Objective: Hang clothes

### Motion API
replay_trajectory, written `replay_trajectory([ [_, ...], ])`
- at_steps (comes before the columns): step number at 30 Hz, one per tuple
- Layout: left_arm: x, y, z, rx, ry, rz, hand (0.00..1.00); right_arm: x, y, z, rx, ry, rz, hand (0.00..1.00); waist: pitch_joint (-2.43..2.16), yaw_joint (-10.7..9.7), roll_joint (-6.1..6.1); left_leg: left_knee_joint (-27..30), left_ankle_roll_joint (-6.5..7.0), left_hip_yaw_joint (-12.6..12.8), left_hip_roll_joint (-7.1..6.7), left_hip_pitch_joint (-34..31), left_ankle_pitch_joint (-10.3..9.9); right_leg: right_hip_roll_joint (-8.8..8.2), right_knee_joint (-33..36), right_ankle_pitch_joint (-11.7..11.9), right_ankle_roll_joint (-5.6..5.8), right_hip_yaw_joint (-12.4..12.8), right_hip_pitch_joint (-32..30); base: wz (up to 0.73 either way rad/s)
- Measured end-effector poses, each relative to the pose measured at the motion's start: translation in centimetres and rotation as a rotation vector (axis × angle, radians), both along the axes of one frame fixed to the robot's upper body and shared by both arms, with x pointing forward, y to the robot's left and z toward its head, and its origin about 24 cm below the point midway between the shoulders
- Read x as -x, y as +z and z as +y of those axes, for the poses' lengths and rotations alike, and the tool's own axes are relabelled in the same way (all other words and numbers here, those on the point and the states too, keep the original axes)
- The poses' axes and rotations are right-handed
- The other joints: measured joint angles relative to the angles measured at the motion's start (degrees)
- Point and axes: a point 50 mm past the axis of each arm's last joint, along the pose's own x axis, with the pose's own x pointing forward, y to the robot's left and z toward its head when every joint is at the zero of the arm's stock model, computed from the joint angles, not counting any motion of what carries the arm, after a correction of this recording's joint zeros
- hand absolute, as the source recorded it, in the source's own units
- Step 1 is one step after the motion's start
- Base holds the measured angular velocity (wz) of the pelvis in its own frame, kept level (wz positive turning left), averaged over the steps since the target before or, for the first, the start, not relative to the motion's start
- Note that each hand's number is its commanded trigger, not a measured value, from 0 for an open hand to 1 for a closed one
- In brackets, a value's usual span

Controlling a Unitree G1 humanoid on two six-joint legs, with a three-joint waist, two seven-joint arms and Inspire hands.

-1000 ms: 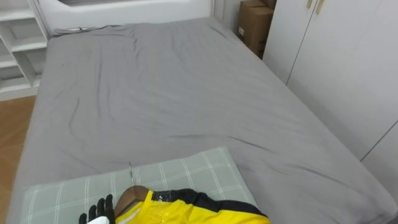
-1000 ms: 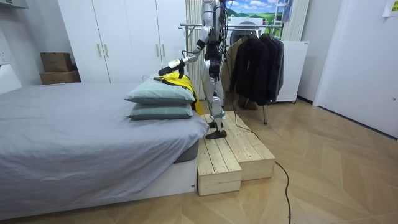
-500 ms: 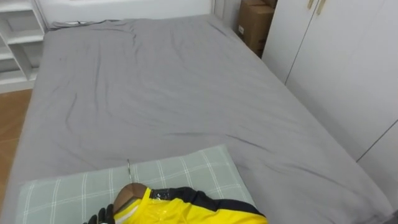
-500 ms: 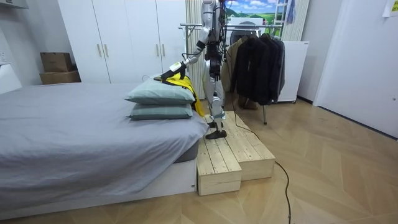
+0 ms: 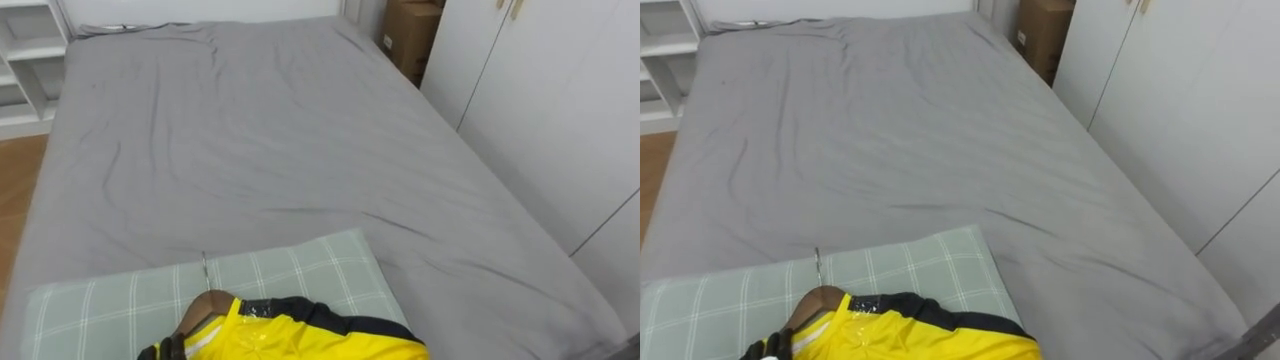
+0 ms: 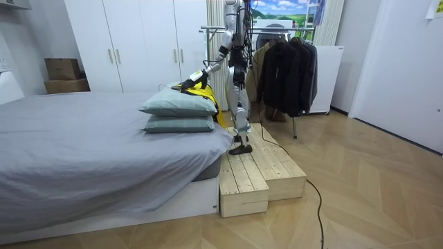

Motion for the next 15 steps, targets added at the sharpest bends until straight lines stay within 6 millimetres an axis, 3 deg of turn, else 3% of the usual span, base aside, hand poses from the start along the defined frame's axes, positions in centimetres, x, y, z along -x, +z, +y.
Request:
replay_trajectory([
  [15, -0.24, -0.01, 0.63, 0.075, 0.123, -0.018, 0.0, -0.87, 0.03, -0.02, 0.003, -0.052, -0.037, 0.0, -0.19, 0.2, 0.35, 0.0, 0.0, 0.4, 0.04, 0.0, 0.0, 0.09, -0.1, 0.0, 0.0, 0.5, -0.6, -0.01],
])
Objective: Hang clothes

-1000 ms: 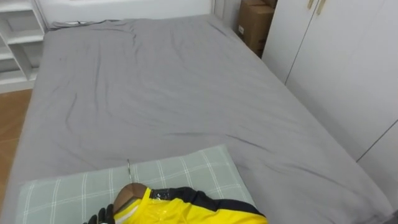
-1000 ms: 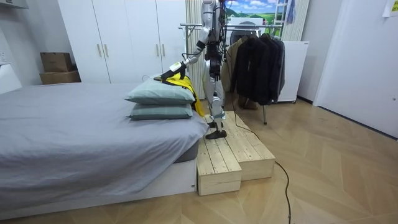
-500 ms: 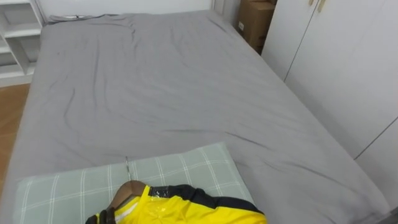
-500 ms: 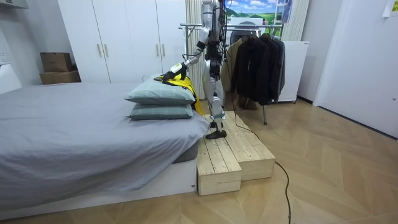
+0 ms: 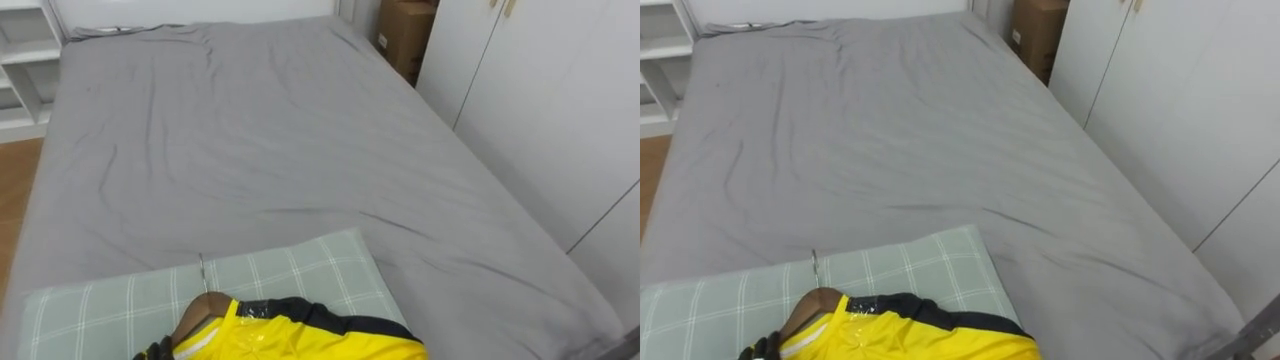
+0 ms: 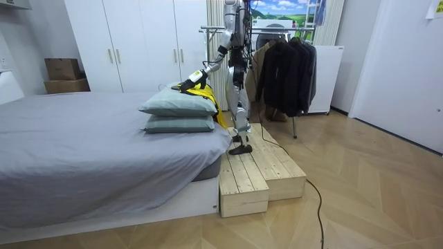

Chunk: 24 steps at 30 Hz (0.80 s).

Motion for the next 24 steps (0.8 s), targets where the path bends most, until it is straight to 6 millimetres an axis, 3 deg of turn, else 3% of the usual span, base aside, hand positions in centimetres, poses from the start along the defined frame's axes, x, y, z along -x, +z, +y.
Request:
replay_trajectory([
  [5, -0.35, 0.13, -0.06, 0.003, -0.004, -0.009, 0.0, 0.56, -0.01, 0.0, 0.0, -0.001, 0.01, 0.0, -0.01, 1.1, -0.01, 0.0, 0.0, 0.0, 0.01, 0.0, 0.0, 0.01, 0.1, 0.0, 0.0, 0.0, 0.0, 0.0],
  [24, -0.2, 0.0, 0.16, 0.01, 0.012, 0.002, 0.0, 0.7, -0.01, 0.02, -0.004, 0.001, 0.012, 0.0, -0.15, 1.1, -0.29, -0.1, 0.0, 0.1, 0.02, 0.3, 0.0, 0.05, 0.1, 0.0, 0.0, 0.4, 0.0, 0.0],
])
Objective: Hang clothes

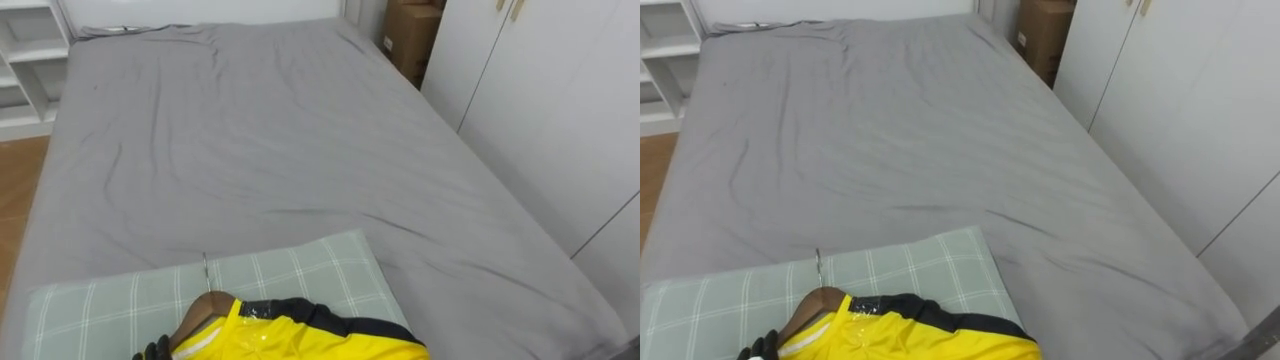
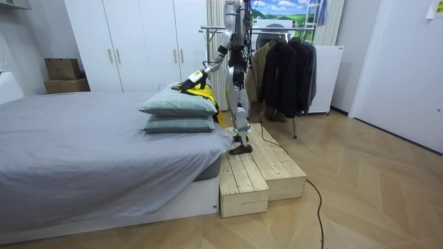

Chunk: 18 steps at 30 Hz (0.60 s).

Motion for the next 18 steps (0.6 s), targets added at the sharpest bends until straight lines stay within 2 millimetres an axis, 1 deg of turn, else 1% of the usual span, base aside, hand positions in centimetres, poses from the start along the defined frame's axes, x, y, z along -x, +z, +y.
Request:
replay_trajectory([
  [6, 0.0, -0.03, 0.01, 0.001, 0.0, 0.005, 0.0, 0.04, -0.01, 0.02, 0.0, 0.011, 0.004, 0.0, 0.08, 0.0, -0.12, 0.0, 0.0, 0.0, -0.01, 0.0, 0.0, 0.01, 0.0, 0.0, 0.0, 0.1, 0.0, 0.0],
  [12, -0.91, 0.27, 0.02, 0.006, -0.009, 0.0, 0.0, -0.11, -0.03, 0.16, -0.001, 0.039, 0.005, 0.0, 0.18, 0.1, -0.15, 0.0, 0.0, 0.0, 0.0, -0.1, 0.0, 0.02, 0.0, 0.0, 0.0, 0.1, -0.1, 0.0],
  [18, -0.92, 0.27, 0.08, 0.019, 0.011, -0.004, 0.0, -0.15, -0.03, 0.16, -0.001, 0.037, 0.002, 0.0, 0.26, 0.1, -0.05, 0.0, 0.0, 0.0, 0.0, -0.3, 0.0, 0.02, 0.0, 0.0, 0.0, 0.1, -0.3, 0.0],
])
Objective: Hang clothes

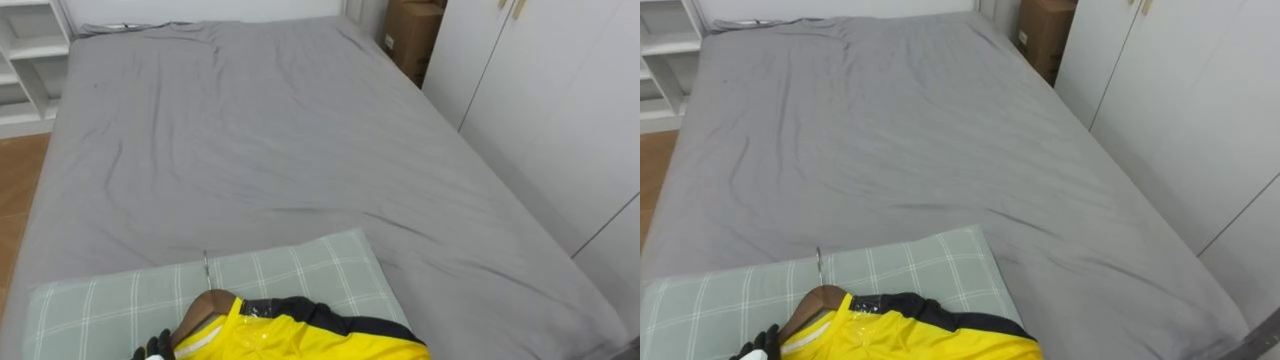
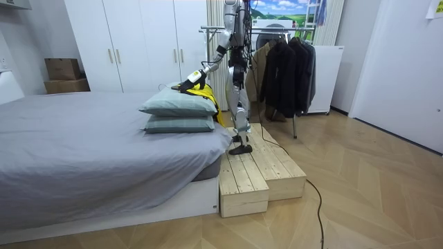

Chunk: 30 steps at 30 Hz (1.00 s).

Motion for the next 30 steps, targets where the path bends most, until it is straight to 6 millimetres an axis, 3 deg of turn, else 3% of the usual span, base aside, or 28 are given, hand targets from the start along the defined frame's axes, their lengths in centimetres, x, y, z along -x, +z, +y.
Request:
replay_trajectory([
  [24, -0.64, 0.14, 0.57, 0.079, 0.07, 0.029, 0.0, 0.59, 0.05, -0.09, 0.025, 0.03, 0.014, 0.0, 0.06, -0.4, -0.22, 0.2, 0.0, 0.6, 0.04, 1.0, 0.0, -0.09, 0.1, 0.0, 0.01, 0.0, 1.5, 0.0],
  [30, -0.72, 0.08, 0.6, 0.103, 0.09, 0.047, 0.0, 0.86, 0.05, -0.12, 0.027, 0.05, 0.03, 0.0, -0.03, -0.7, 0.56, 0.2, 0.0, 0.6, 0.05, 1.2, 0.0, -0.1, 0.1, 0.0, 0.01, -0.1, 1.7, 0.0],
])
